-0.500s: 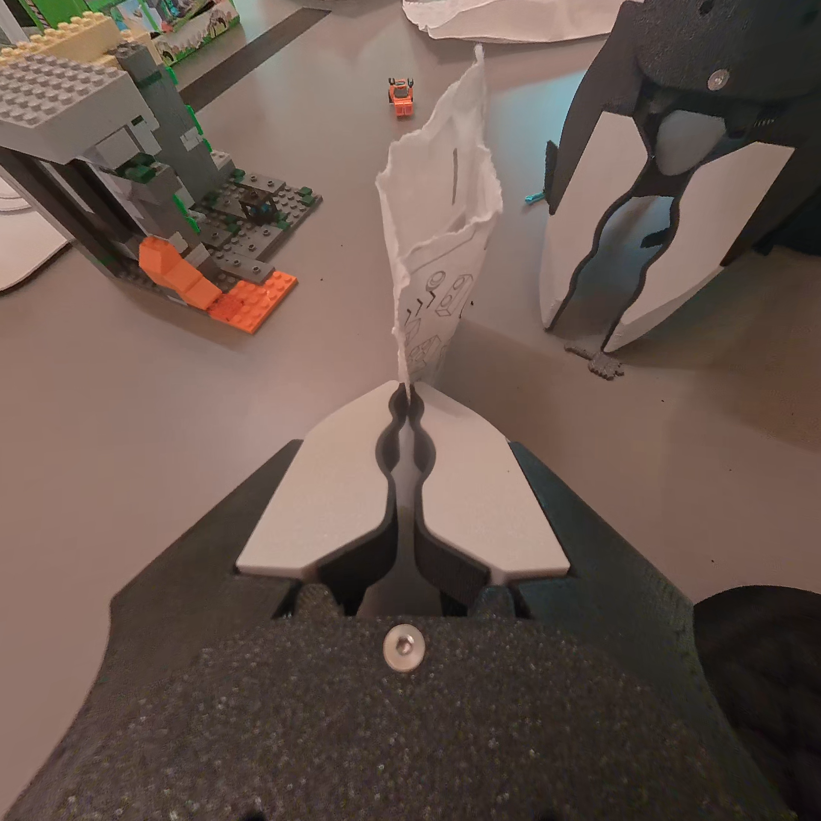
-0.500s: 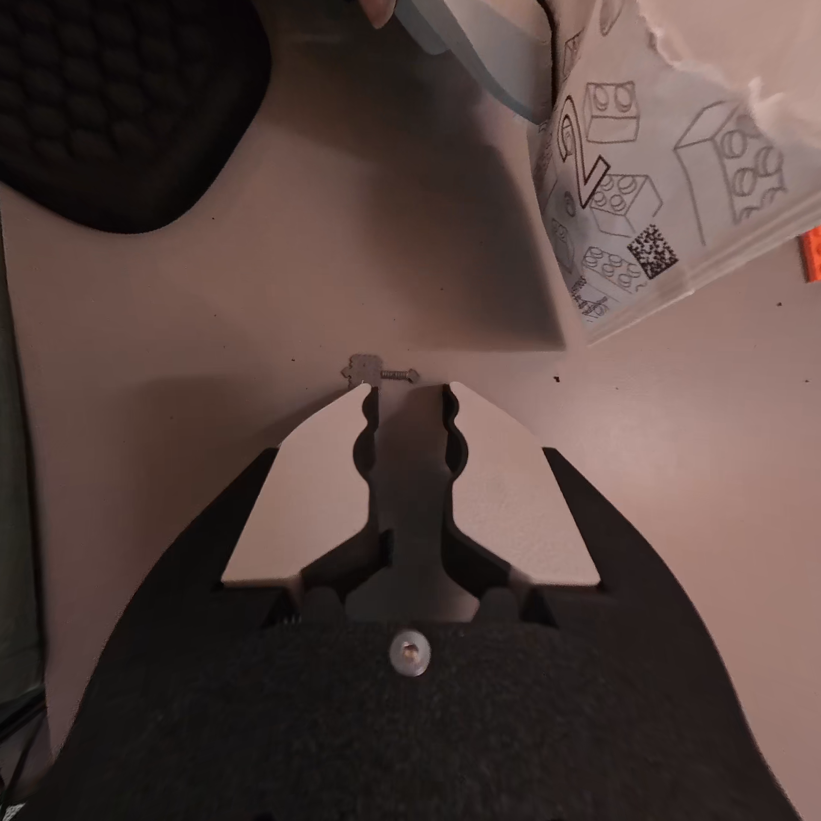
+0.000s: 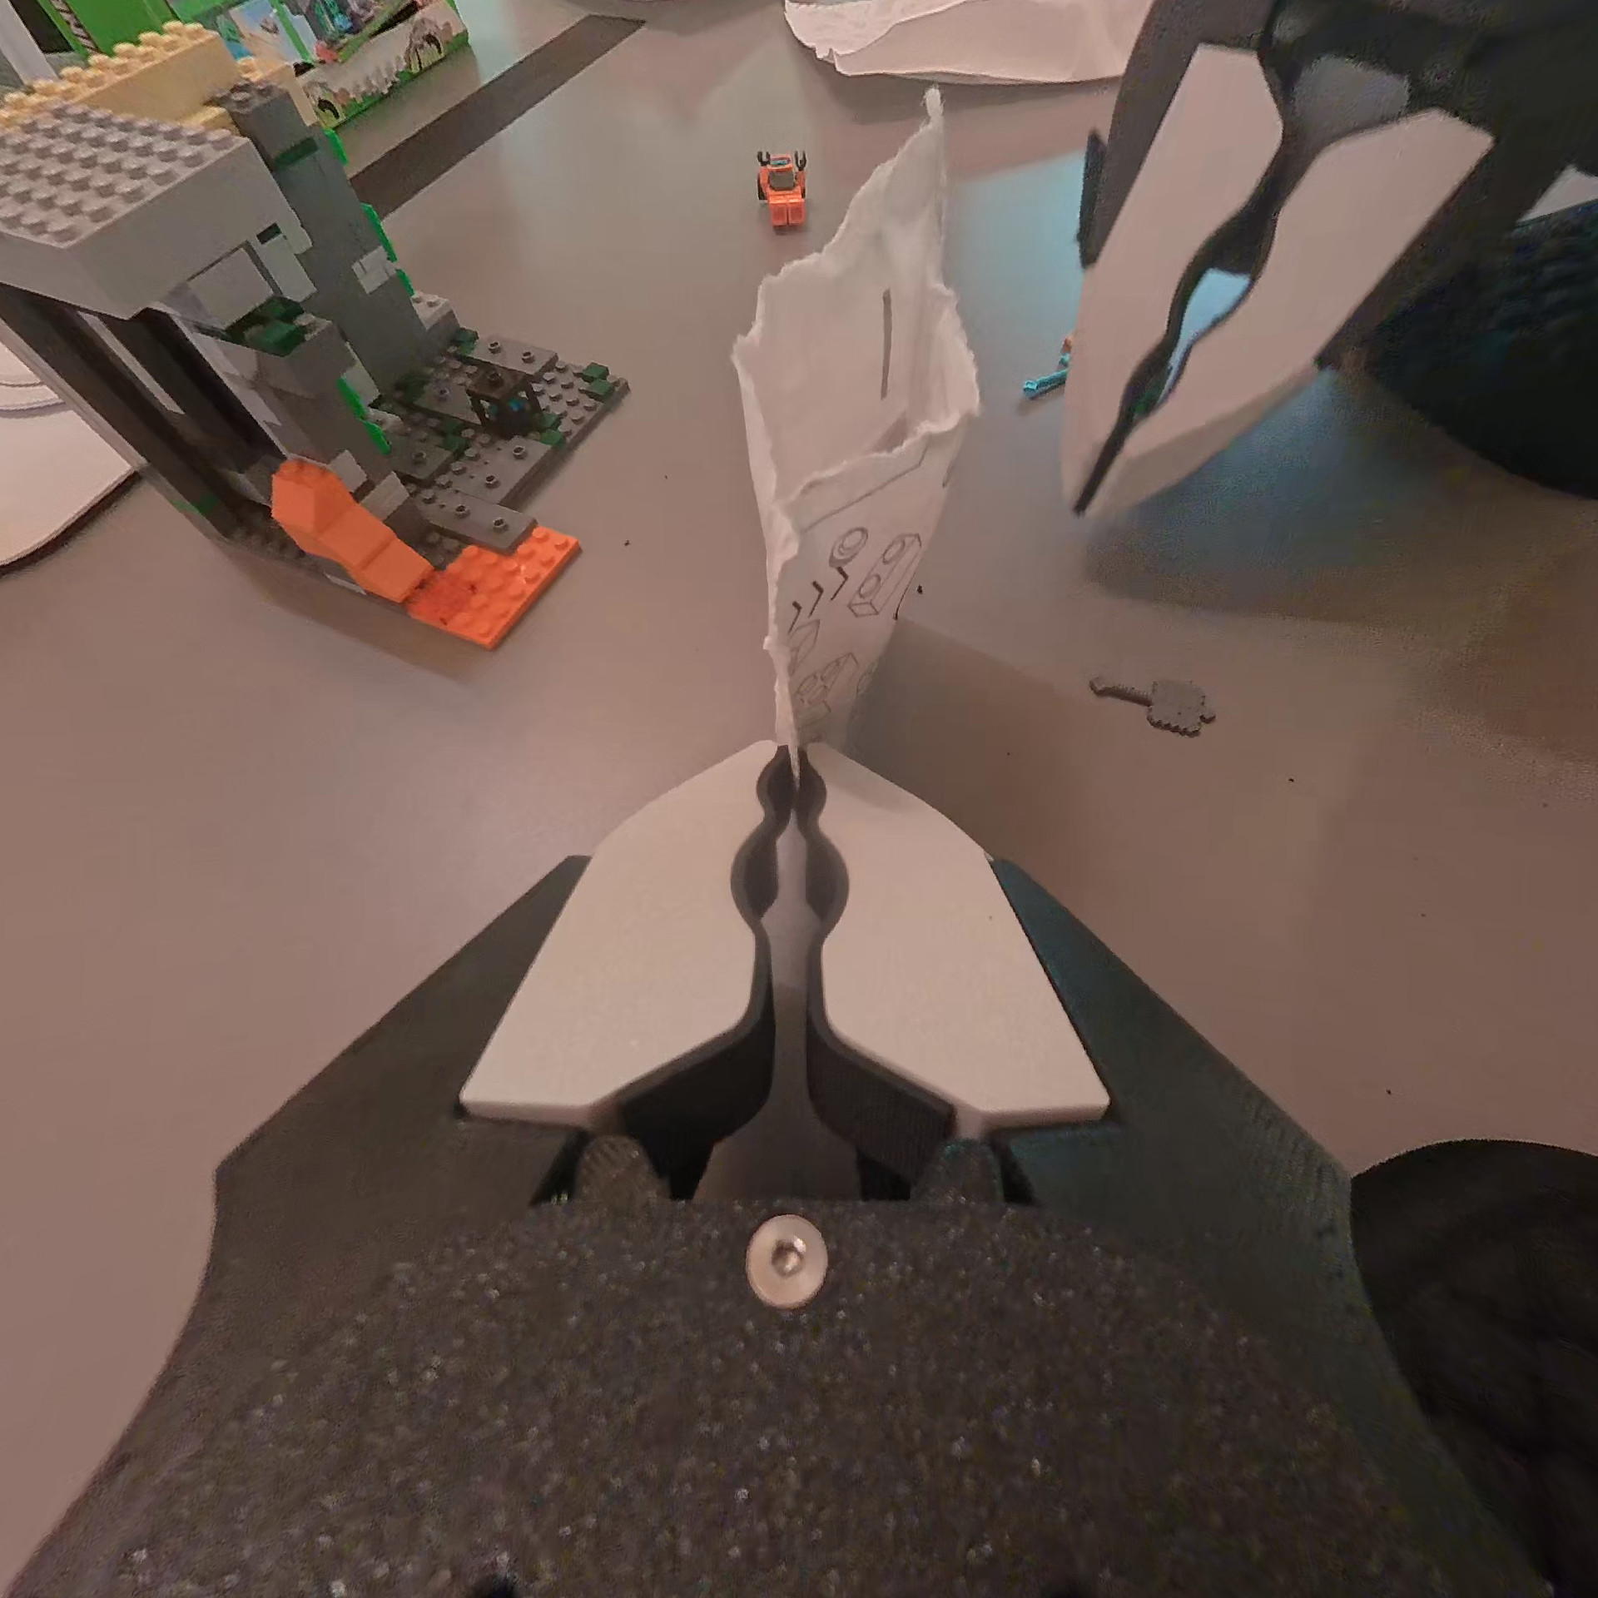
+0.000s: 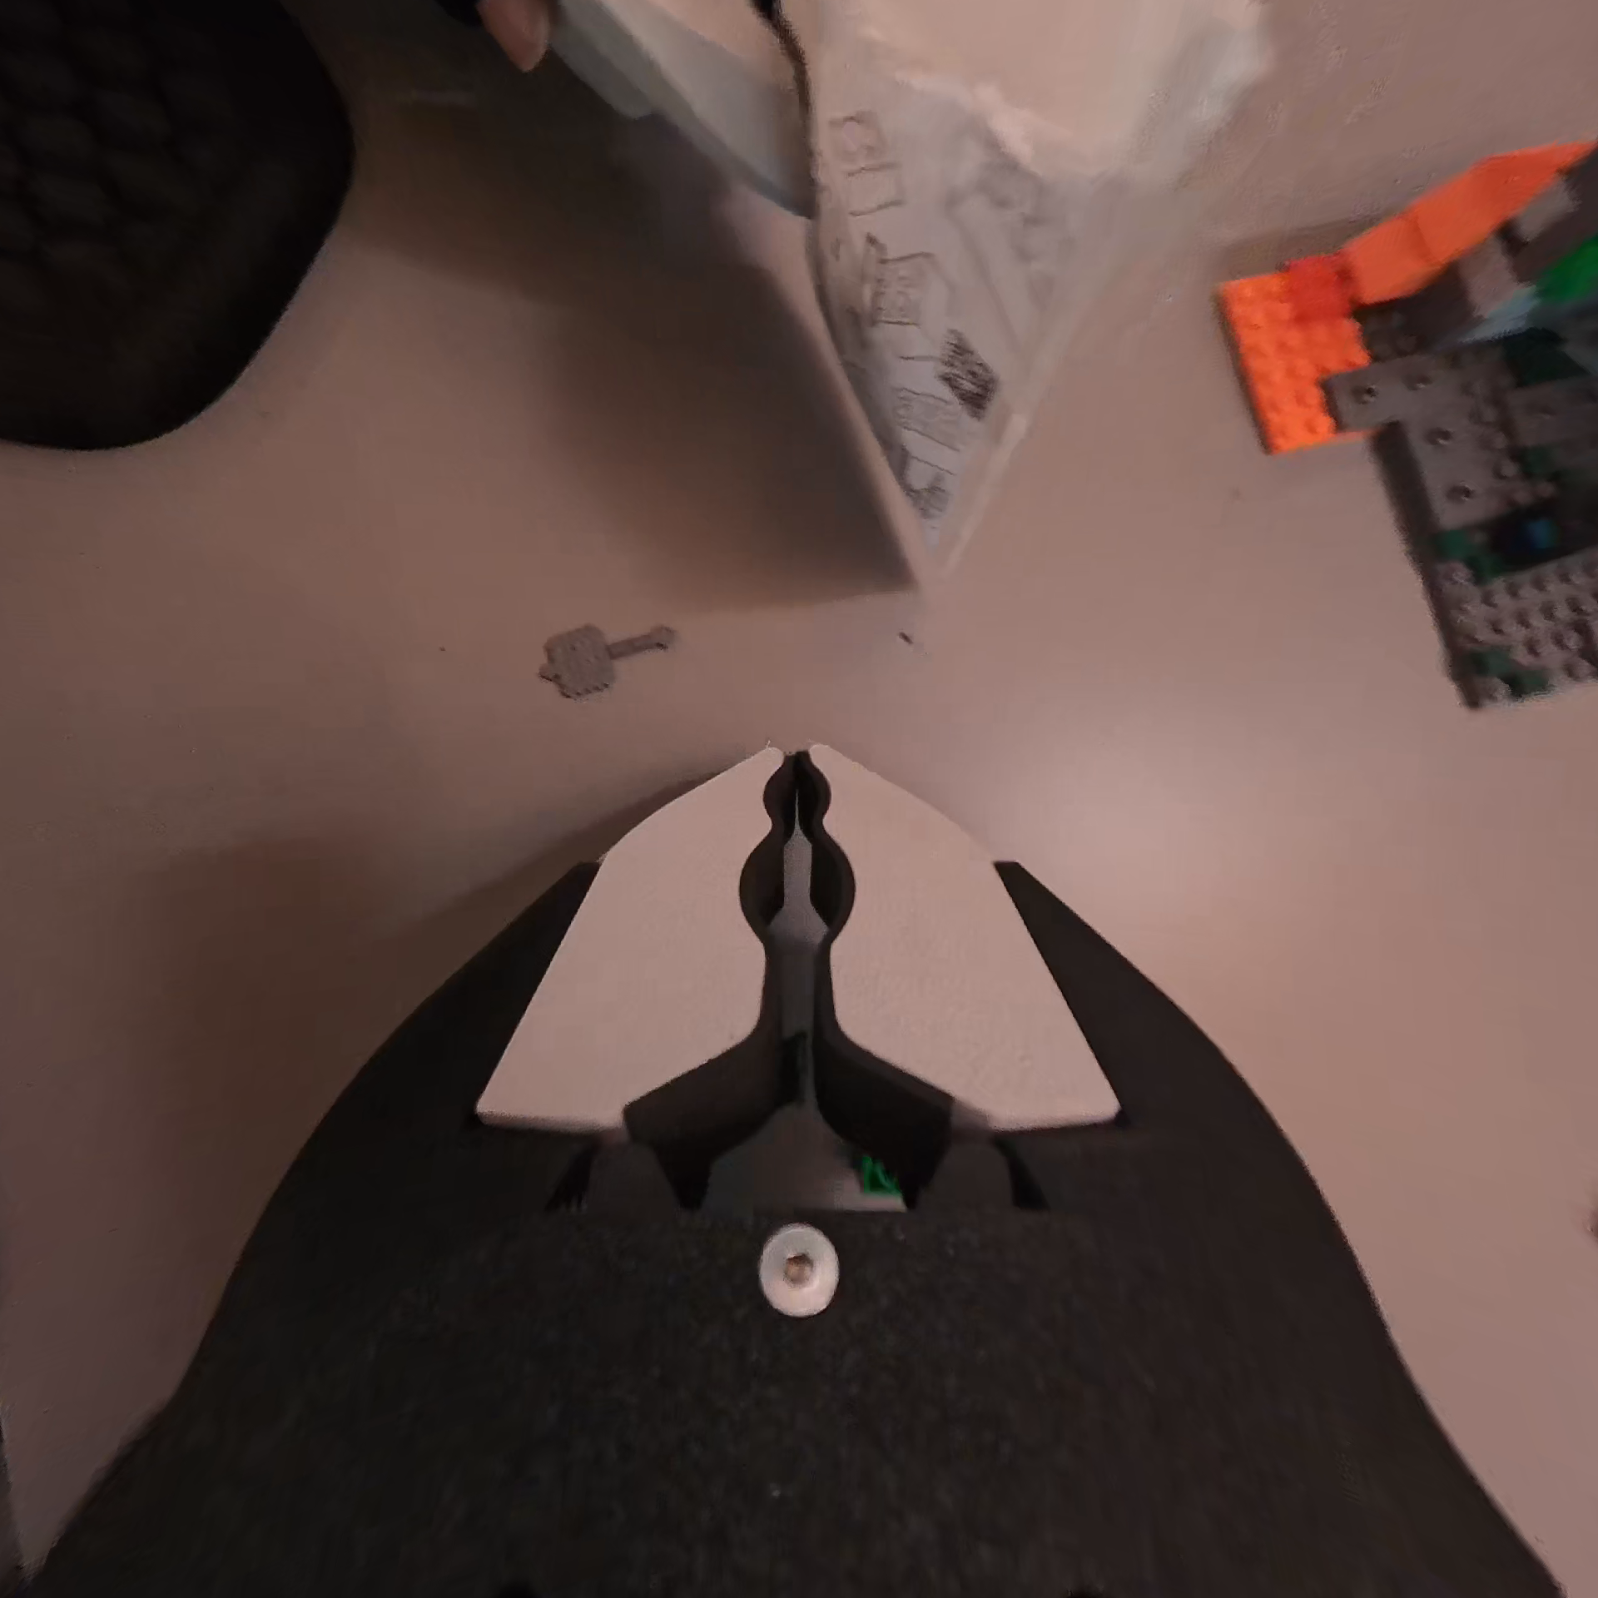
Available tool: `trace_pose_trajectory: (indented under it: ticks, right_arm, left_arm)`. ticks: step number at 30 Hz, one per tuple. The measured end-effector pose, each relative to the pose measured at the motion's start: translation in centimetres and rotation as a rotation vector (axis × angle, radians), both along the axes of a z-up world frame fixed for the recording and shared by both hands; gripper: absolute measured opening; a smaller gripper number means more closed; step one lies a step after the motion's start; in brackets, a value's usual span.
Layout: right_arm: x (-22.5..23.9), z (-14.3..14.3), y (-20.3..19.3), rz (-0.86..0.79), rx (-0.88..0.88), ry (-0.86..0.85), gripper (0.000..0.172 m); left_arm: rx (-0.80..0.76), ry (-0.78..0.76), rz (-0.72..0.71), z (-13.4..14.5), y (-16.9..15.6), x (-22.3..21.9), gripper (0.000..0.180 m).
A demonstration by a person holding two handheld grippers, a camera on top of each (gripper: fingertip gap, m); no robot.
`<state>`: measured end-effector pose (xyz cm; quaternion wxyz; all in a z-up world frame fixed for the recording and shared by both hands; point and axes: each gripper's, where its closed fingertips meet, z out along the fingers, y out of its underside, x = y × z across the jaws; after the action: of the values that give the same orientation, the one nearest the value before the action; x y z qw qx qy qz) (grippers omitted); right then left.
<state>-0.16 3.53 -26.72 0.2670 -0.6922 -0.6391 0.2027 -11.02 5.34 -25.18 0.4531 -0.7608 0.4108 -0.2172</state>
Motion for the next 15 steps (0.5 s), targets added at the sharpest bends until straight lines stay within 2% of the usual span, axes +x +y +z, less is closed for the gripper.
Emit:
trace_pose_trajectory:
  ticks: [1, 10, 15]
  right_arm:
    - [0.7, 0.3, 0.5, -0.025, 0.005, 0.006, 0.0]
    - [8.4, 2.2, 3.3, -0.215, -0.023, 0.049, 0.029]
    - [10.5, 1.1, 2.5, -0.226, -0.04, 0.023, 0.03]
  left_arm:
    - [0.0, 0.001, -0.001, 0.0, 0.0, 0.0, 0.0]
    - [-0.002, 0.009, -0.006, -0.1, -0.1, 0.1, 0.0]
    - [-0.003, 0.012, -0.007, -0.2, -0.1, 0.1, 0.0]
